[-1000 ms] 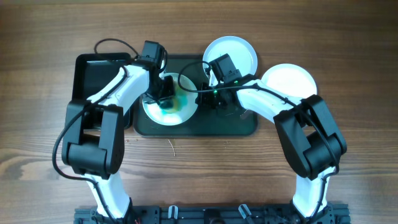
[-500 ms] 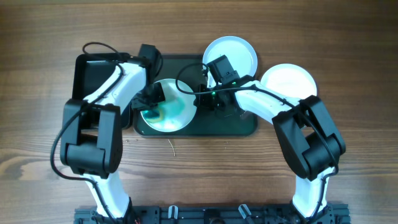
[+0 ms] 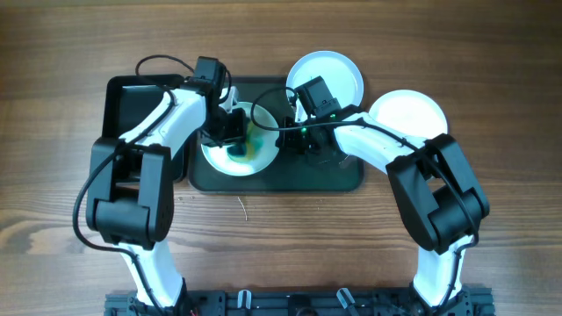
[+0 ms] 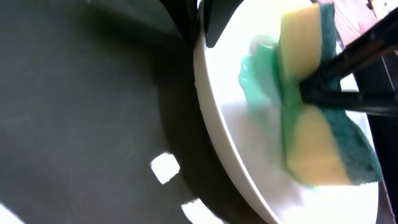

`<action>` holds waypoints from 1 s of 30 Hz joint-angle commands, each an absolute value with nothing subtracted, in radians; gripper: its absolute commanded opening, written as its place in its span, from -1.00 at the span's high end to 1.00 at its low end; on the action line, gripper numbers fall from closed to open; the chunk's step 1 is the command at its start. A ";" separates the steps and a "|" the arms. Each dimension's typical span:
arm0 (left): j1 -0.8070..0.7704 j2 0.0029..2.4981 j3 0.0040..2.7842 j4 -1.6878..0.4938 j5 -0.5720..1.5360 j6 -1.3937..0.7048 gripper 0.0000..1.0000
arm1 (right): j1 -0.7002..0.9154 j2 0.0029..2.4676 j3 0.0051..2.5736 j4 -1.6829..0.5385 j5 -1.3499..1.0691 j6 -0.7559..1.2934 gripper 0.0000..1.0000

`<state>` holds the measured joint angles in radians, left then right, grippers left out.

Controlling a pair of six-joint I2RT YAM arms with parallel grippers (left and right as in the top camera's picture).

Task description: Clean dirty plates on tray and stack at the side

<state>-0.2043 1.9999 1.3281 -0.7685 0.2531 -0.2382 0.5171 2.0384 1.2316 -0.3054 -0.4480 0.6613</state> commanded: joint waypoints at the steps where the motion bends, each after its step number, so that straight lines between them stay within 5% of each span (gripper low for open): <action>1: -0.202 2.016 1.324 -0.766 -0.215 -0.483 0.92 | 0.517 2.056 1.232 -0.315 -0.427 0.657 0.91; 9: -0.203 2.016 1.324 -0.918 -0.461 -0.641 0.92 | 0.517 2.056 1.232 -0.314 -0.427 0.657 0.92; 12: -0.208 2.016 1.324 -0.944 -0.338 -0.598 0.92 | 0.517 2.056 1.232 -0.312 -0.427 0.658 0.91; 22: -0.212 2.016 1.324 -0.831 0.540 -0.103 0.92 | 0.517 2.056 1.232 -0.312 -0.427 0.657 0.91; 30: -0.211 2.016 1.324 -0.647 0.432 -0.144 0.92 | 0.517 2.056 1.232 -0.314 -0.428 0.657 0.91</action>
<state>-0.2096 2.0033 1.3289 -0.6918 0.4404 -0.1589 0.5087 2.0388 1.2316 -0.3088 -0.4557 0.6609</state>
